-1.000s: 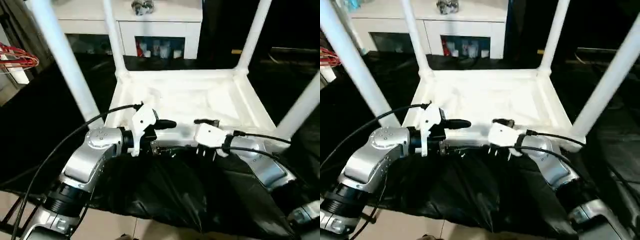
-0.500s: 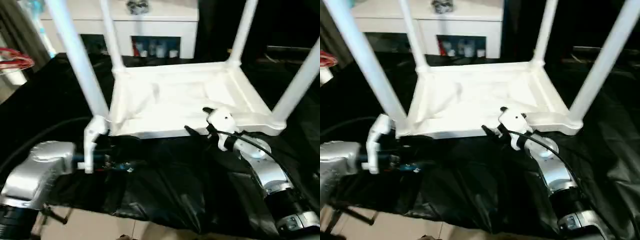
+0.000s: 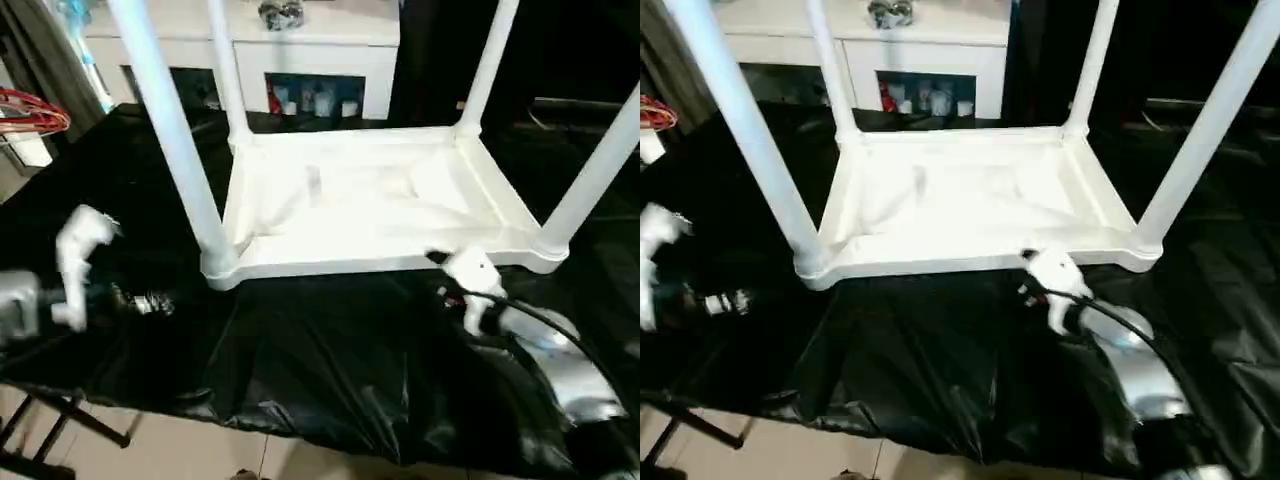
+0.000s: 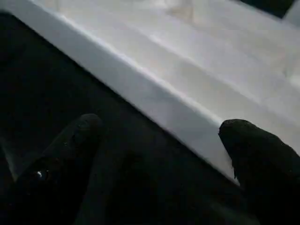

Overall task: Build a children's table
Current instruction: Rotate leg to tighten, then rotate table base

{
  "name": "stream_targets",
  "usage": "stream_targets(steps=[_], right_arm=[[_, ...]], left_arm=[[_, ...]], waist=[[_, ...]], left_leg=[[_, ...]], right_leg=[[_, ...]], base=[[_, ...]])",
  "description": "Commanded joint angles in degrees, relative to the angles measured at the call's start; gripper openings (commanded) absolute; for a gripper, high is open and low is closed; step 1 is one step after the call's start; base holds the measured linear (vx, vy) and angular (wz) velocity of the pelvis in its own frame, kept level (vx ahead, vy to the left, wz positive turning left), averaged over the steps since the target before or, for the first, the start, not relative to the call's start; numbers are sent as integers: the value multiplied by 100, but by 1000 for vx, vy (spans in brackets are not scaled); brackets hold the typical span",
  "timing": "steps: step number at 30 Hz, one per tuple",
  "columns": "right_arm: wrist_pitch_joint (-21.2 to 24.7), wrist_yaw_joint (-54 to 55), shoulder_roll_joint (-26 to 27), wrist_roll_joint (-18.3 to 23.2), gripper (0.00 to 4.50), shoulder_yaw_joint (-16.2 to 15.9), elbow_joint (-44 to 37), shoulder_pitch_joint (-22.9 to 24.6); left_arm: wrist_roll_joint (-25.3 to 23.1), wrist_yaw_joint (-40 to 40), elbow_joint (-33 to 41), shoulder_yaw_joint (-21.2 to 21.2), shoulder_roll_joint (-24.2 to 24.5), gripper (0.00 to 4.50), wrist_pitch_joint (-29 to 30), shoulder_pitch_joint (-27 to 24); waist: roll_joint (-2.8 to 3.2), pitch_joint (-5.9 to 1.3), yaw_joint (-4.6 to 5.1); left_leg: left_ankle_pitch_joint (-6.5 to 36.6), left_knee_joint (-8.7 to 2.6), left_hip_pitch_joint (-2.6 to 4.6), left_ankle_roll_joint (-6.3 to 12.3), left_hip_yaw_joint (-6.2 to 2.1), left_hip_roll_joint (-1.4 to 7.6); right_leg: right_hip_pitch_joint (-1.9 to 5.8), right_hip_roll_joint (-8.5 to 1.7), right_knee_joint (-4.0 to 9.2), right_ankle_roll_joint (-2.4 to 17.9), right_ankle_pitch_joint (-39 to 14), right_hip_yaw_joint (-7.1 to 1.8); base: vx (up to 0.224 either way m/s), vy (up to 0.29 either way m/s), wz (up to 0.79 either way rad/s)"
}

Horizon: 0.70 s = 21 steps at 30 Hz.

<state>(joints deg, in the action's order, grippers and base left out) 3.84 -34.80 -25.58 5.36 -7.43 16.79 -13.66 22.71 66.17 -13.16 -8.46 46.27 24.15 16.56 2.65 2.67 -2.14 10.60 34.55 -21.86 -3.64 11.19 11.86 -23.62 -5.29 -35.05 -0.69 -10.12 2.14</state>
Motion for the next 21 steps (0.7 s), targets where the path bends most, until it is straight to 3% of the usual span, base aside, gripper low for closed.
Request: stream_targets(steps=[1, 7, 9, 14, 17, 21], right_arm=[[335, 91, -95, 1, 447, 100, -172, 46], [754, 426, -99, -37, 447, 298, 13, -10], [917, 732, -36, -138, 447, 416, 200, -122], [1188, 1002, 60, -105, 447, 546, 208, -184], [1365, 1374, 174, -119, 447, 677, 417, -326], [1257, 1521, 261, -172, 447, 726, 721, -497]], left_arm=[[-210, -389, -317, -14, -117, 450, -349, 285], [-290, -721, -991, 57, -687, 450, -850, 975], [-361, -826, -1426, 163, -1098, 450, -1136, 1375], [-265, -761, -1727, 226, -1502, 450, -1304, 1697], [146, -294, -1551, 290, -1876, 450, -1033, 1808], [658, 589, -936, 529, -1837, 450, -324, 1556]], waist=[[7, -341, -3], [-8, -365, -13], [-1, -387, -27], [-23, -413, -13], [18, -424, -41], [4, -404, -77]], left_leg=[[1660, -444, 157, -11, -43, 30], [1432, -416, 126, -38, -35, 10], [1308, -396, 129, -52, -28, 11], [934, -372, 61, 76, -43, 9], [918, -350, 107, 116, -18, 16], [1003, -370, 106, 97, -3, 49]], right_leg=[[215, -112, 429, 1119, -1539, -135], [259, -139, 411, 1224, -1267, -130], [269, -146, 393, 1324, -1049, -127], [342, -153, 321, 1396, -522, -112], [309, -156, 330, 1544, -502, -109], [301, -156, 314, 1615, -596, -101]], base=[[0, 0, 0], [0, 0, 0], [0, 0, 0], [0, 0, 0], [0, 0, 0], [0, 0, 0]])
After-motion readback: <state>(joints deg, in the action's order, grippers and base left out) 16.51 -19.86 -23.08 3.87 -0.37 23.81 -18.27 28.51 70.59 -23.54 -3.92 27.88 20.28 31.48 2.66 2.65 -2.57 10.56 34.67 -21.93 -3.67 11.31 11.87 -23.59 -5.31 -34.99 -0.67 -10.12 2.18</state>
